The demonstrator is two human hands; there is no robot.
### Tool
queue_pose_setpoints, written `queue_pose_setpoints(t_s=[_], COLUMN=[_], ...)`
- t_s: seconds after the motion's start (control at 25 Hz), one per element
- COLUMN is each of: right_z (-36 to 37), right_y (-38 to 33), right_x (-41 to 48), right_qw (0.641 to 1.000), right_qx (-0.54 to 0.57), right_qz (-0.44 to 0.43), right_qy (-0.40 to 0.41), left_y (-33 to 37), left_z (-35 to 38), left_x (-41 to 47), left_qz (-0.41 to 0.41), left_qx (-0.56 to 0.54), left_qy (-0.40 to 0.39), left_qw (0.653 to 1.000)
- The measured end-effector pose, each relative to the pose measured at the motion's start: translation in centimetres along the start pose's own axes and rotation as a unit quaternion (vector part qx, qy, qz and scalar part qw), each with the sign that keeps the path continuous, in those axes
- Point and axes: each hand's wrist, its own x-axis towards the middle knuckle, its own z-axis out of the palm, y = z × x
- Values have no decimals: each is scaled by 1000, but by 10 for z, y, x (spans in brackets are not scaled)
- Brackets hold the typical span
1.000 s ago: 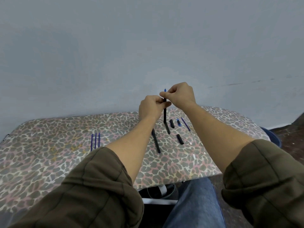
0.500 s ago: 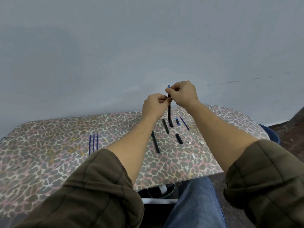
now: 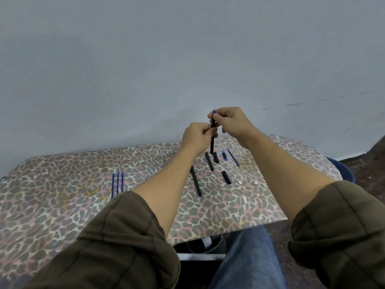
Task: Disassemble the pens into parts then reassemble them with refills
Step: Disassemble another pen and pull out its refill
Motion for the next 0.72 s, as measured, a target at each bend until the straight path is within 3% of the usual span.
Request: queue_pose_setpoints(t_s=[0.08,0.24,0.44,0.6,0.72], right_z=[3,11,9,10,8], right_y=[0,4,-2,-1,0], right_x=[-1,0,0,3,3], right_qw=[999,997,999,998,998], right_qx=[23,3,33,-9,51], right_qz=[20,-4,24,14,13], right_qy=[-12,83,7,66,16], left_y=[-4,-4,-9,-11,-10], left_z=[2,4,2,4,2], left_x=[0,2,4,3,3], left_qz=[-5,-3,-8,-3,-2], left_qx=[-18,-17,-12,-21,-28], left_qy=[-6,-12,-16,-8,-1], left_qw=[1000,1000,1000,1000,1000])
